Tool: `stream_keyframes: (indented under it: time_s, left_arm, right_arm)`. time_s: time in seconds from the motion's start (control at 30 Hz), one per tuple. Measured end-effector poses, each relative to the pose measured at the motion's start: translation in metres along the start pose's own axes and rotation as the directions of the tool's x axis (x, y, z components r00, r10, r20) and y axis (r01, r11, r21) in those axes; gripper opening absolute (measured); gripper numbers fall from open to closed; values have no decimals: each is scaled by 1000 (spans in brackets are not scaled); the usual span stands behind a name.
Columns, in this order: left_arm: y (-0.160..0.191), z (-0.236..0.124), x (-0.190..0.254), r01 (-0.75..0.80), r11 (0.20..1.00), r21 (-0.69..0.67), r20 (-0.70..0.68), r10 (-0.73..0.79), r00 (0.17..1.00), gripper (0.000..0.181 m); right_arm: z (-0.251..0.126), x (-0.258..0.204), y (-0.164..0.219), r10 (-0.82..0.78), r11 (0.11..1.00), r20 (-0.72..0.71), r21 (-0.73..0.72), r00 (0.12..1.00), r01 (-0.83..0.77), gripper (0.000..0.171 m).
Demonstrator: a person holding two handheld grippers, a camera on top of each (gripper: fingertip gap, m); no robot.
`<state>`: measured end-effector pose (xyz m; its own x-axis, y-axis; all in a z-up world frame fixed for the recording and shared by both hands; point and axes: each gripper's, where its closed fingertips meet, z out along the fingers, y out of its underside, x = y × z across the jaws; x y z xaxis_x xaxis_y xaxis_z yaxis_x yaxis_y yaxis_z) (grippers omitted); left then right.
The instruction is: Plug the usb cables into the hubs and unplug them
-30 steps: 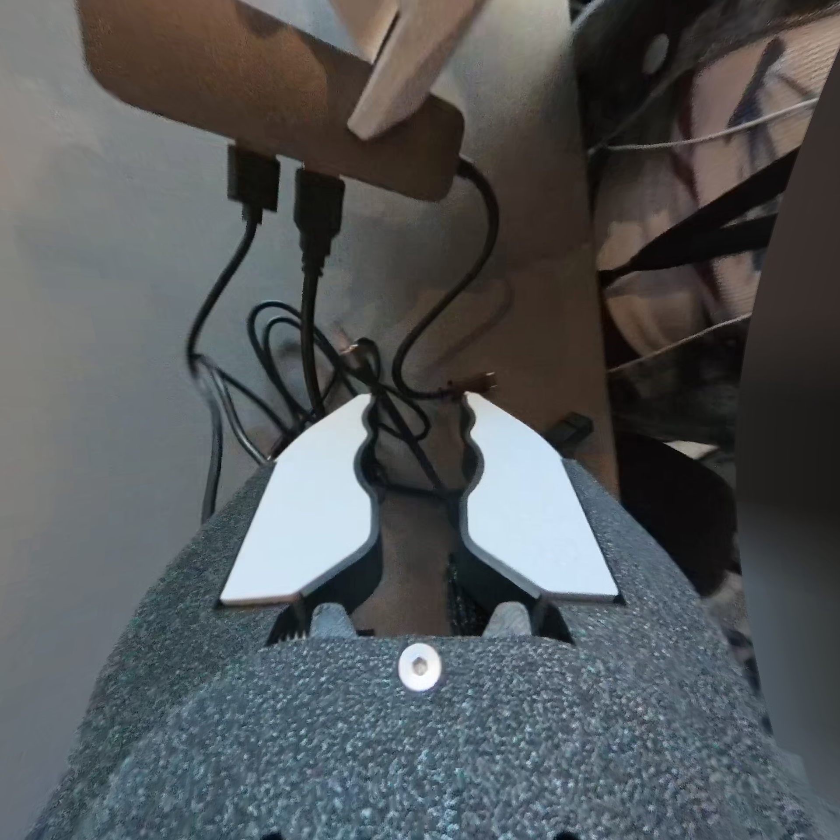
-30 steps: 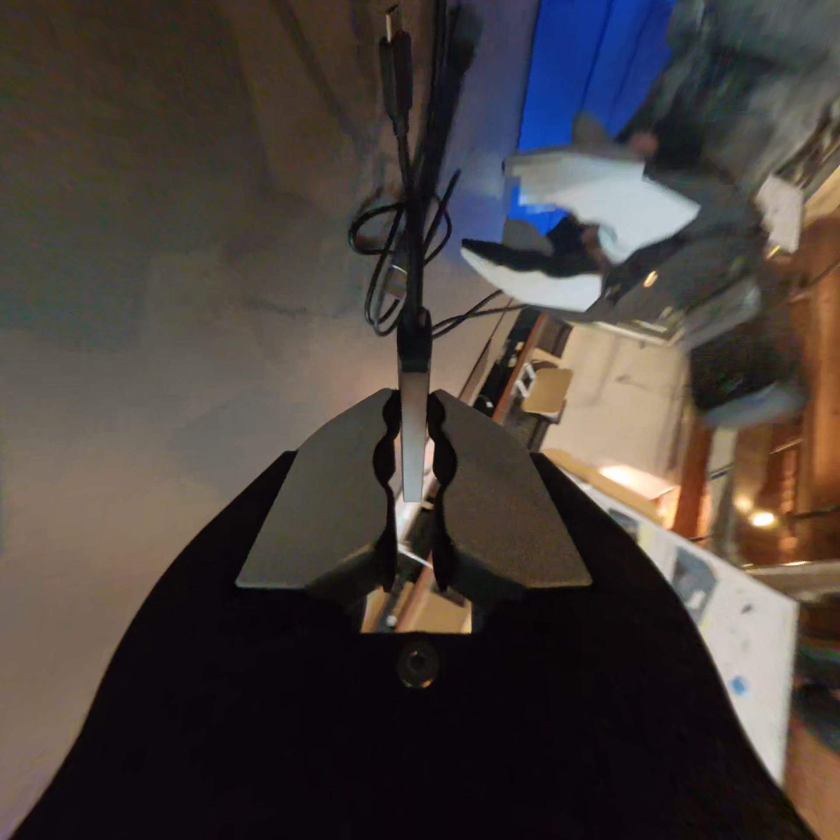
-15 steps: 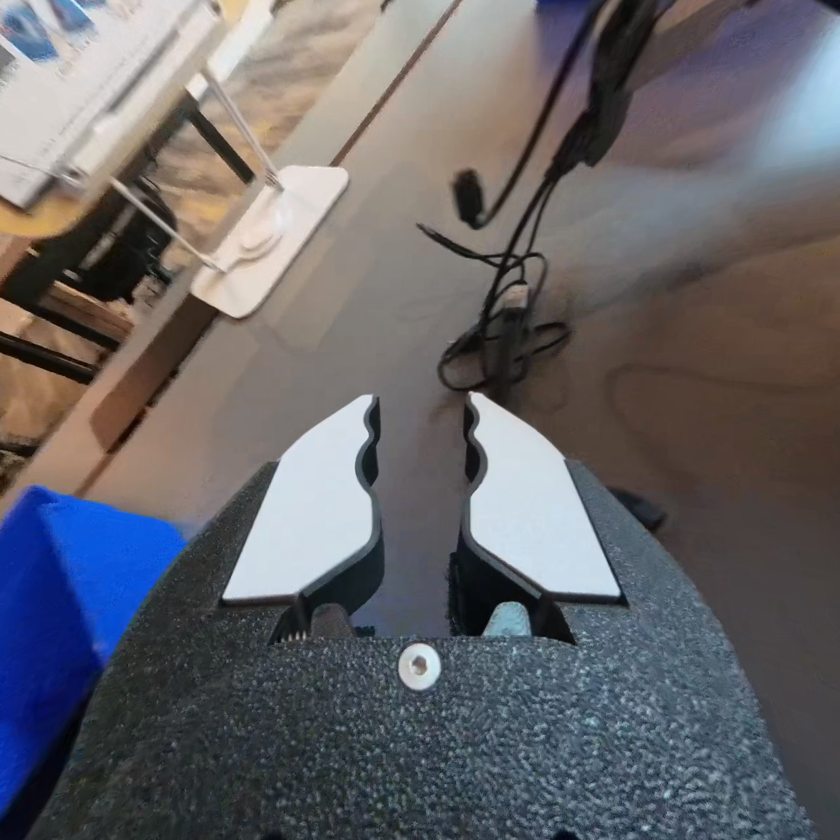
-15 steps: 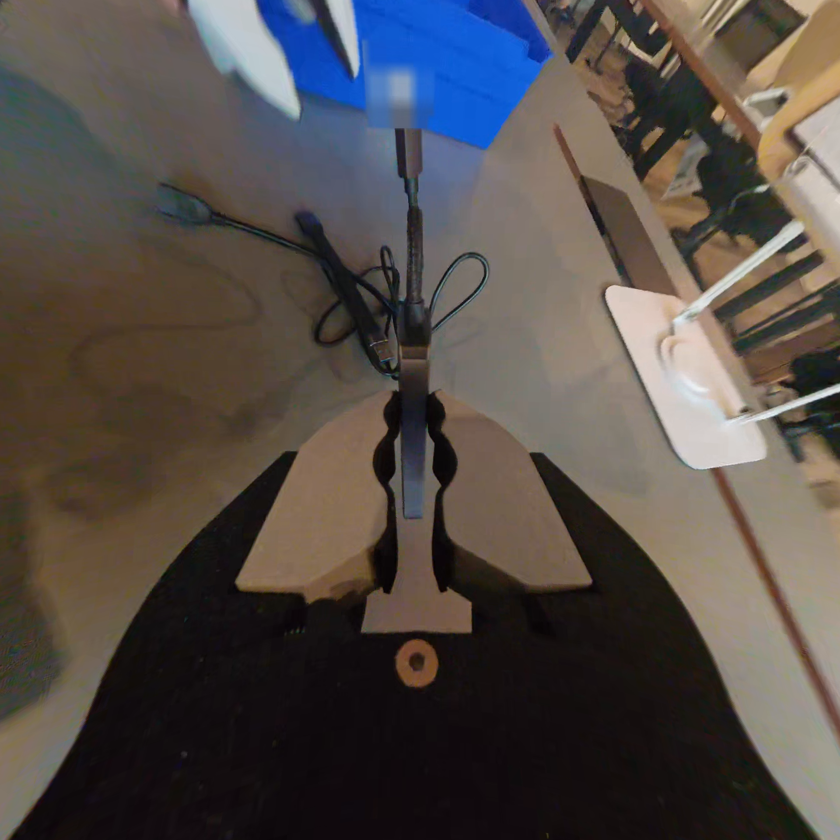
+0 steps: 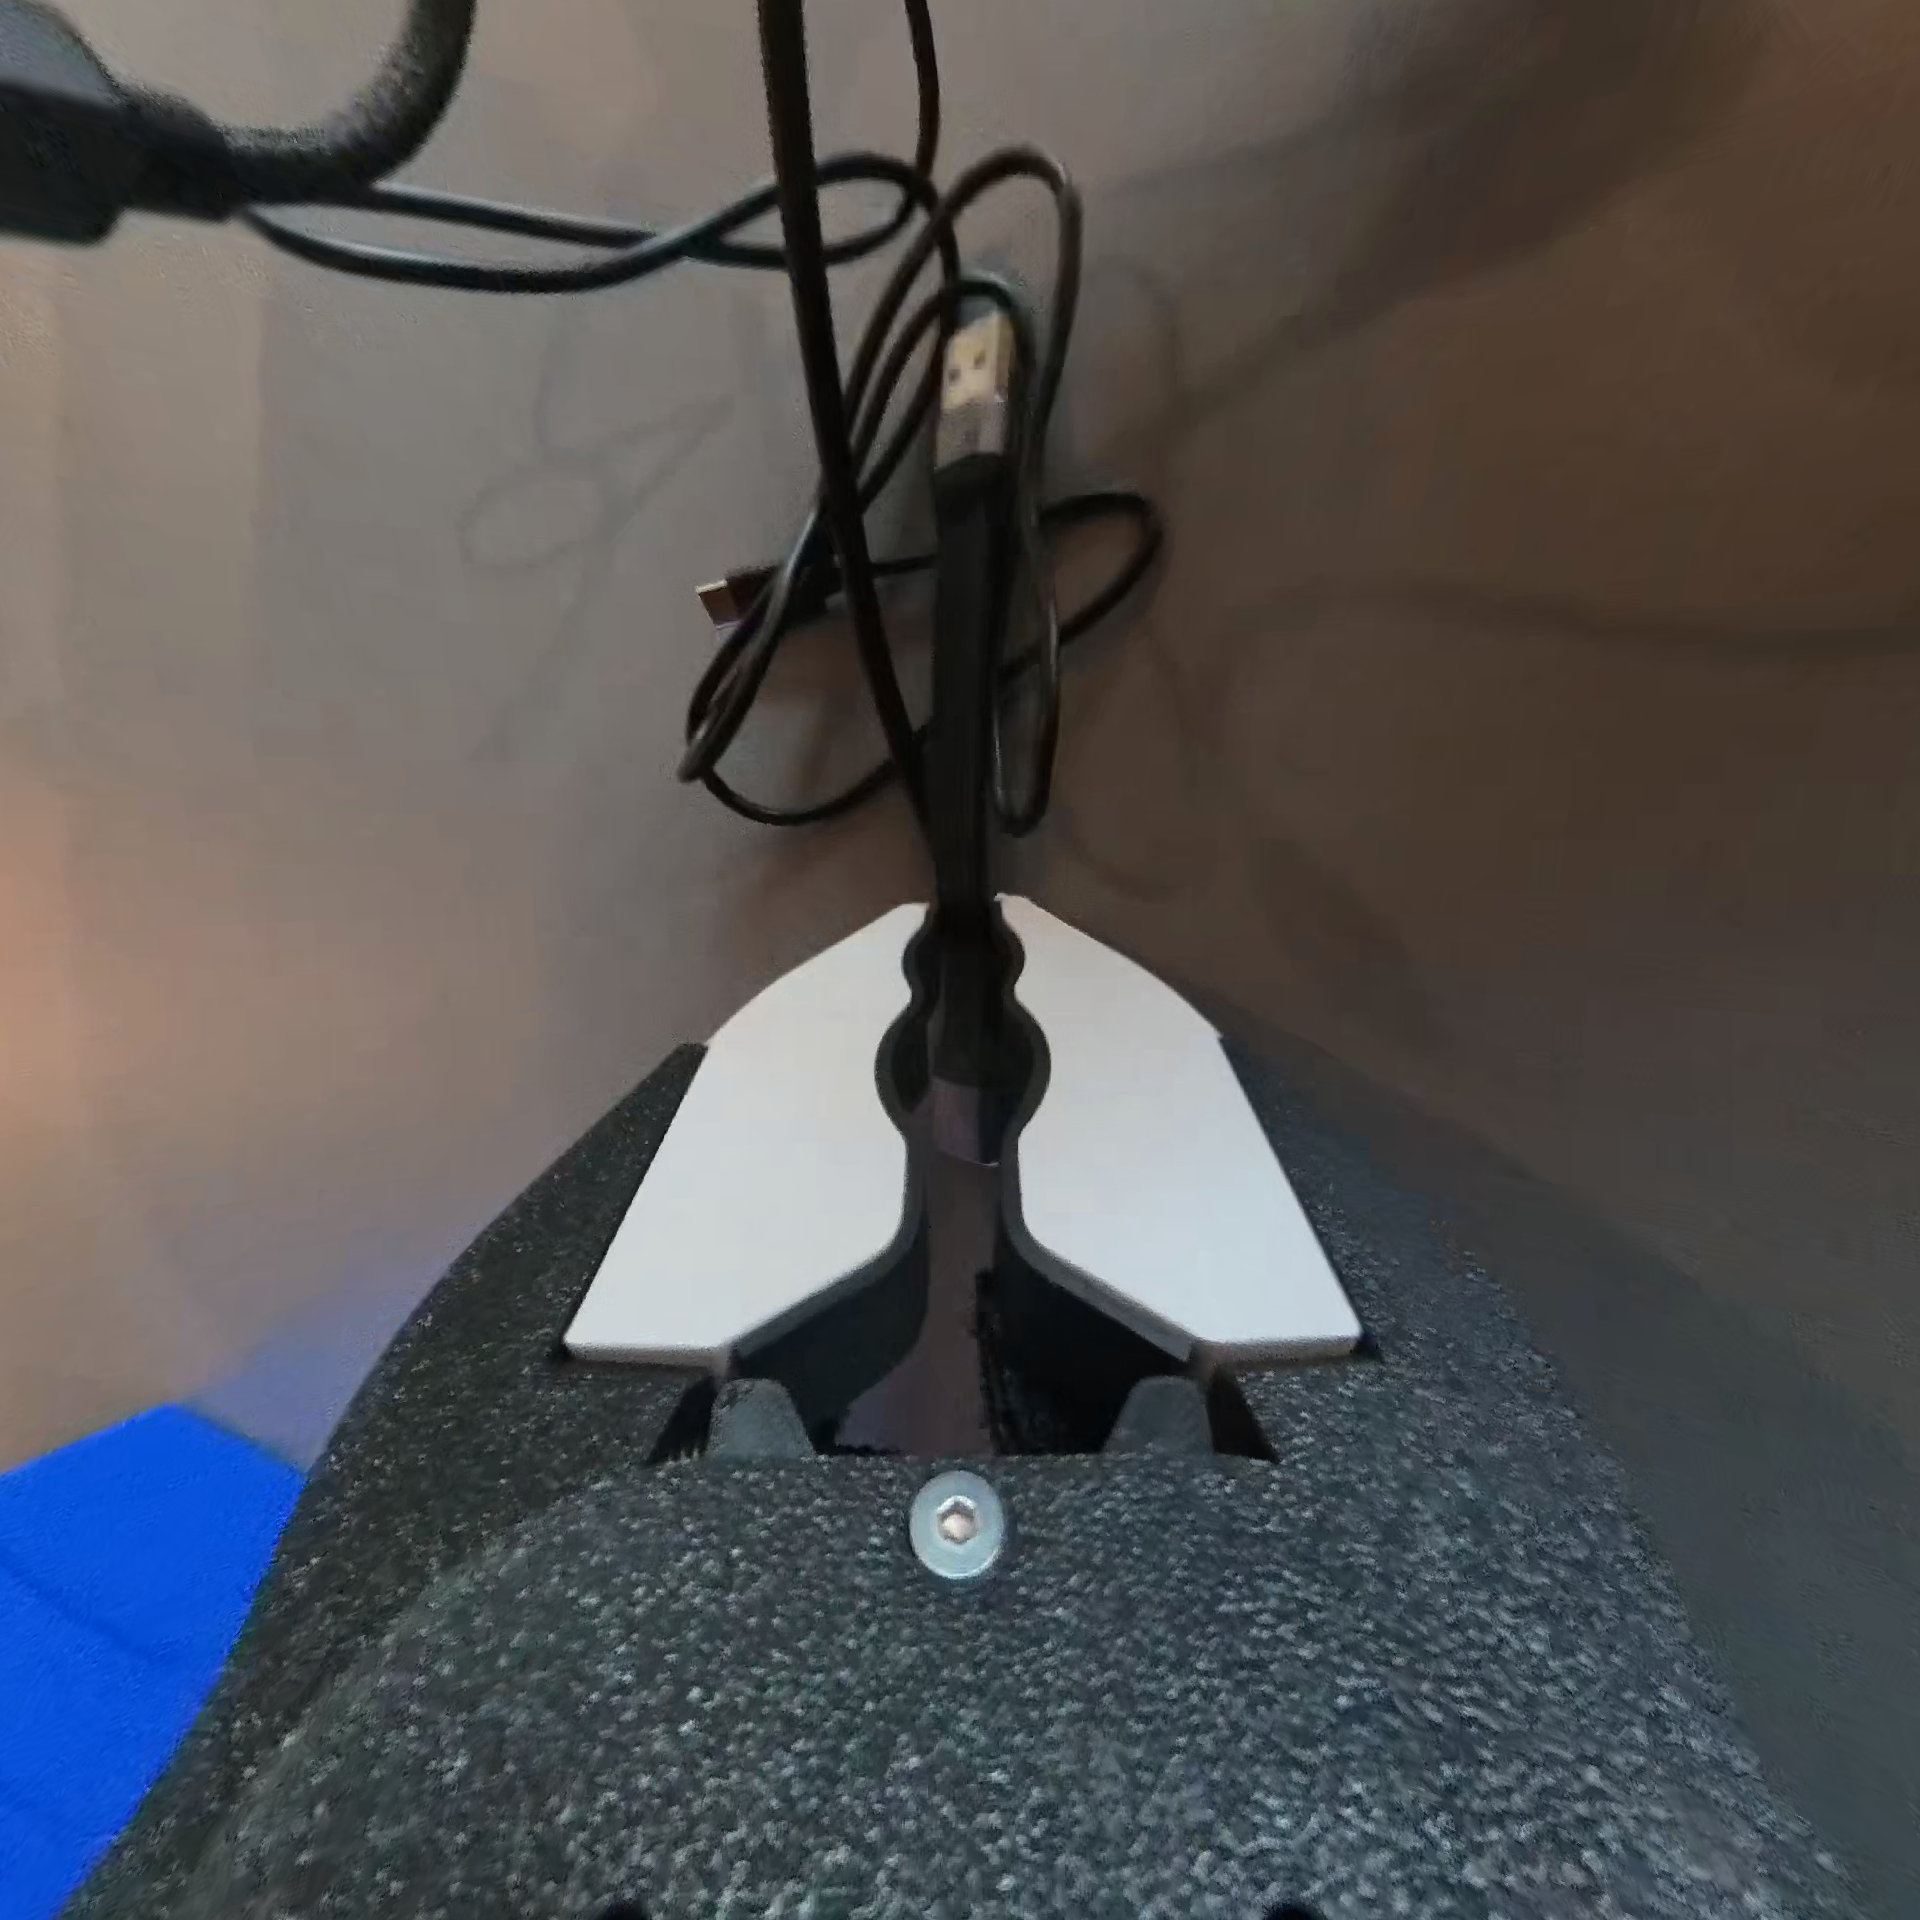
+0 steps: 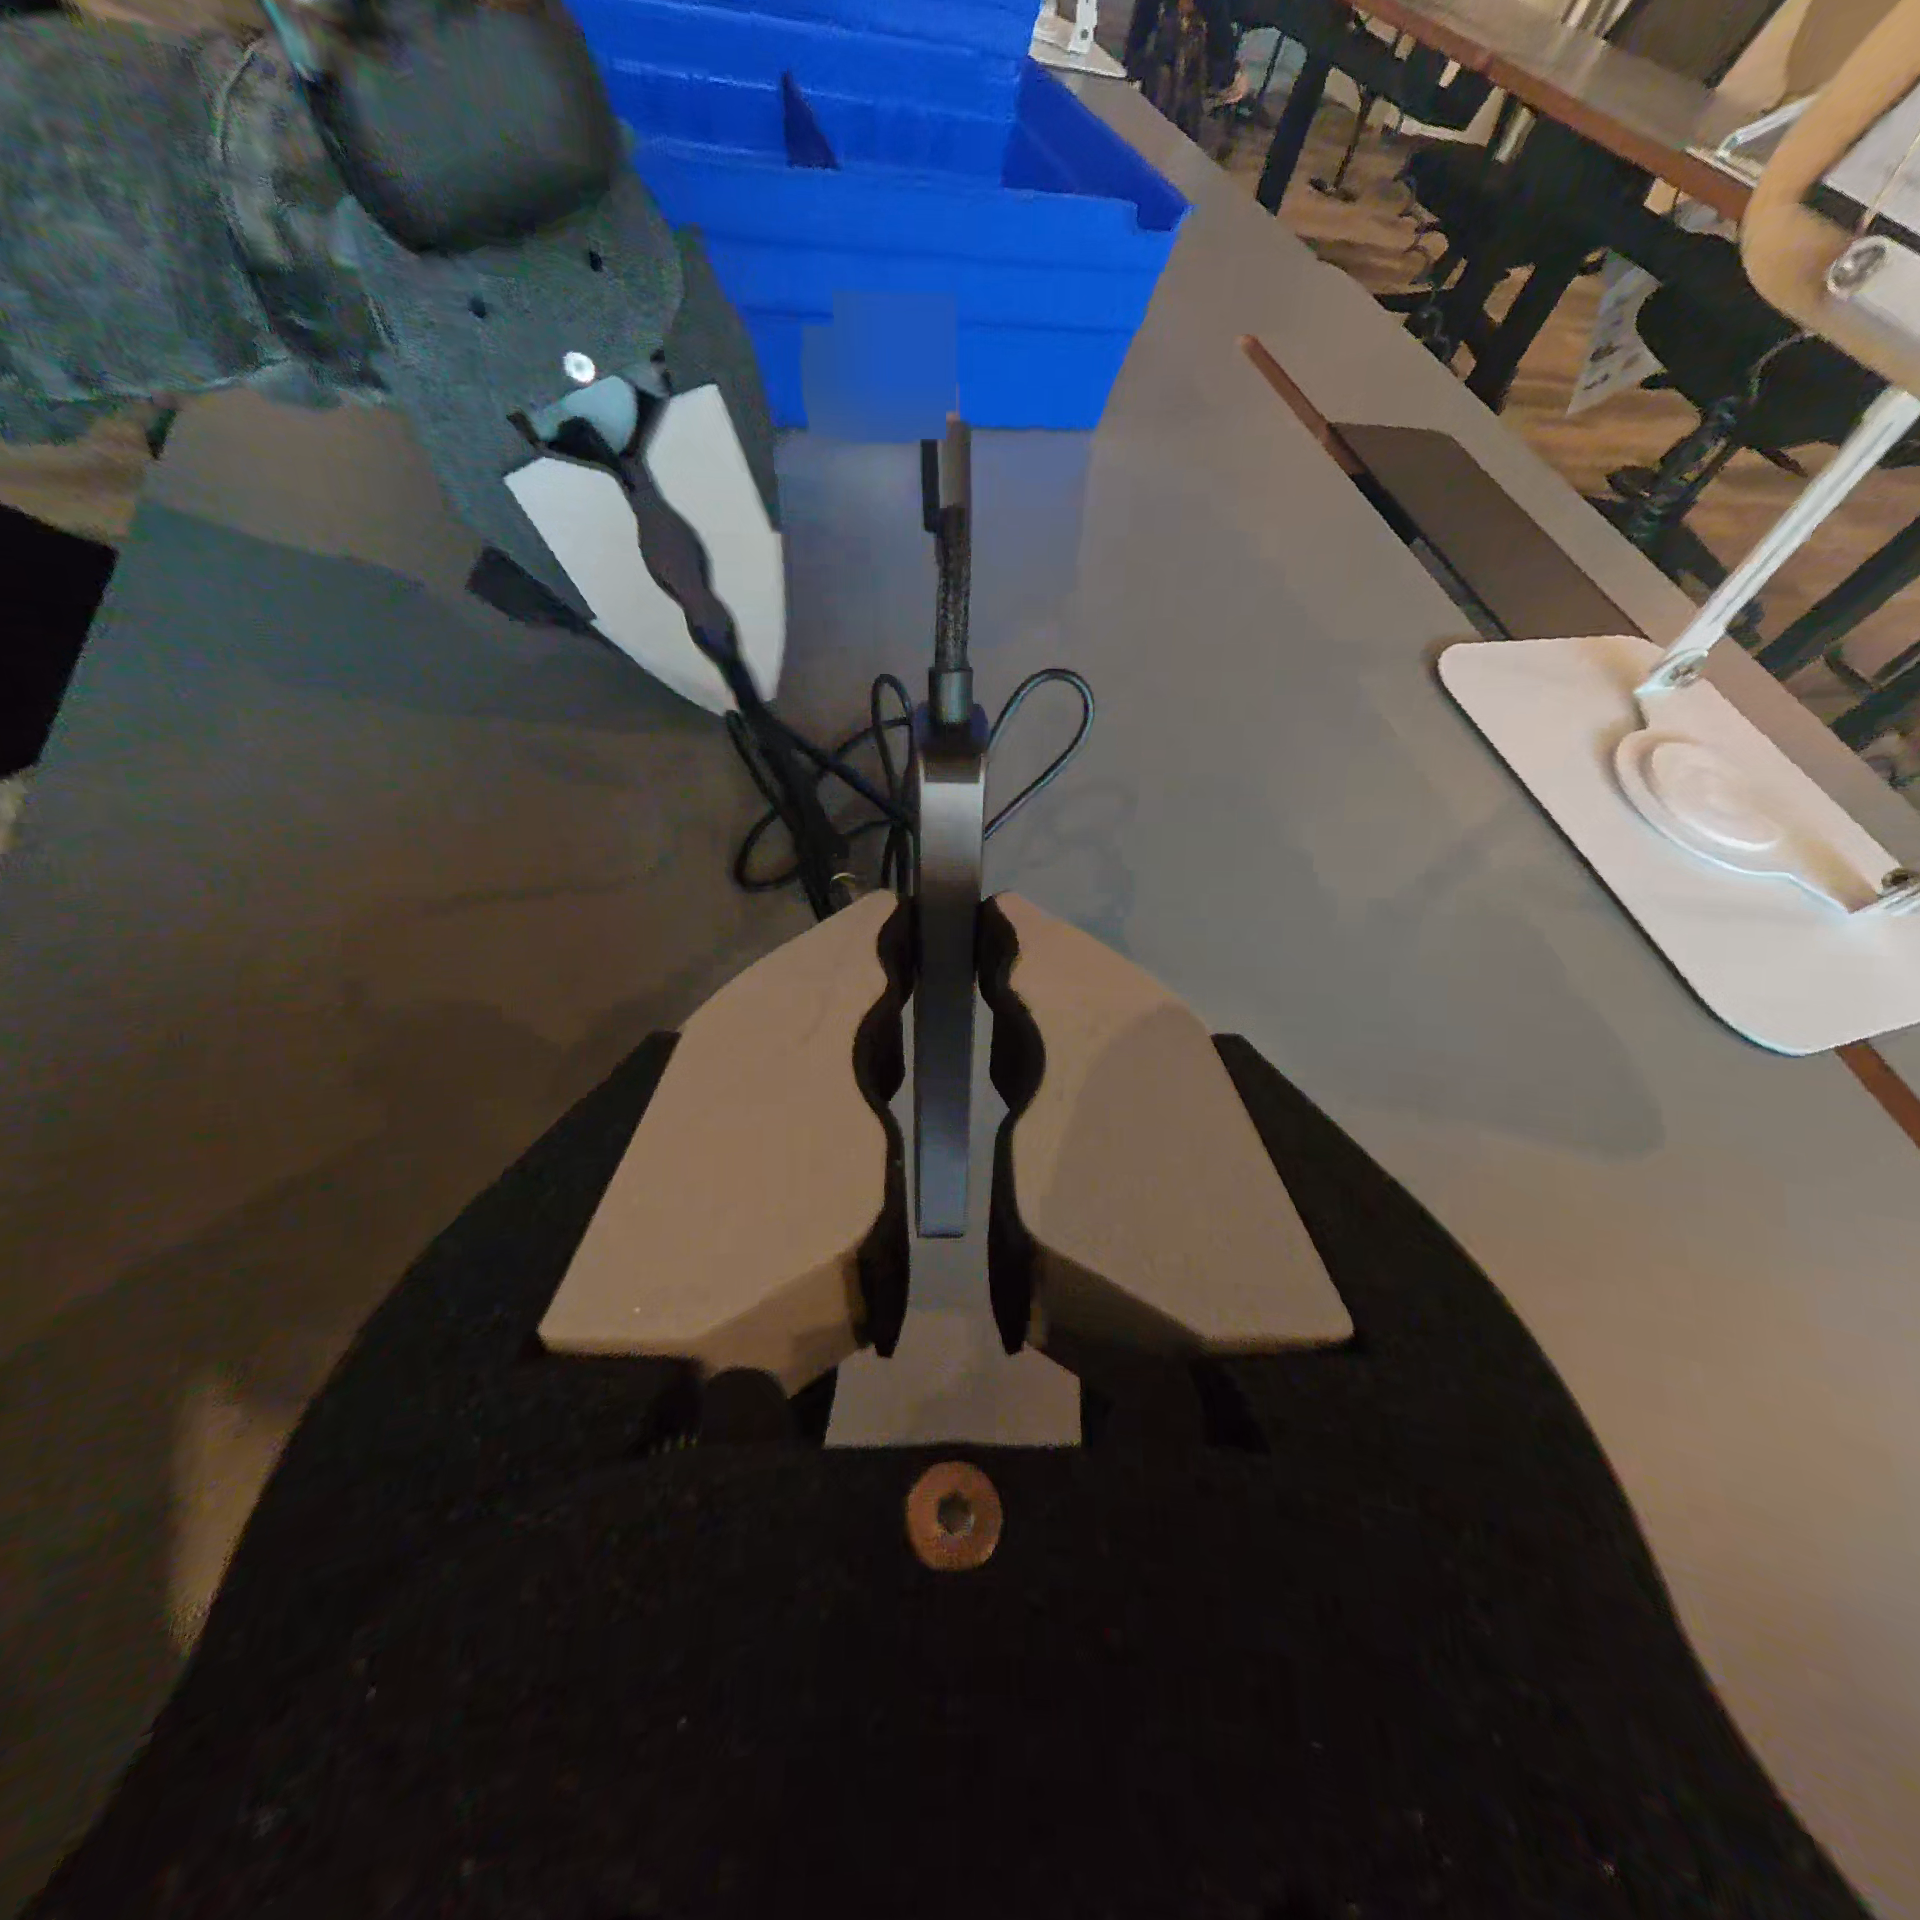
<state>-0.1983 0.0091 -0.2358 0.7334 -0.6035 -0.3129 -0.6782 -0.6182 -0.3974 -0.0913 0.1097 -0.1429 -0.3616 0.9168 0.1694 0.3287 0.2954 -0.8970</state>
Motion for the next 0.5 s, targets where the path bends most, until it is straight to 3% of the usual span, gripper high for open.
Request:
stream_keyframes:
  time_s: [0.2,0.33,0.5]
  left_arm:
    - [-5,-56,-9,254,911,324,-24,-261,965,3]
    - [-4,-100,-21,384,763,519,-55,-419,907,3]
    - [-5,-144,-22,426,600,677,-103,-495,863,3]
  right_arm:
    - [-3,24,-1,213,969,-18,130,977,-209,10]
    - [-7,38,-4,327,923,-2,217,945,-319,10]
    - [-10,39,-2,429,859,55,284,902,-426,10]
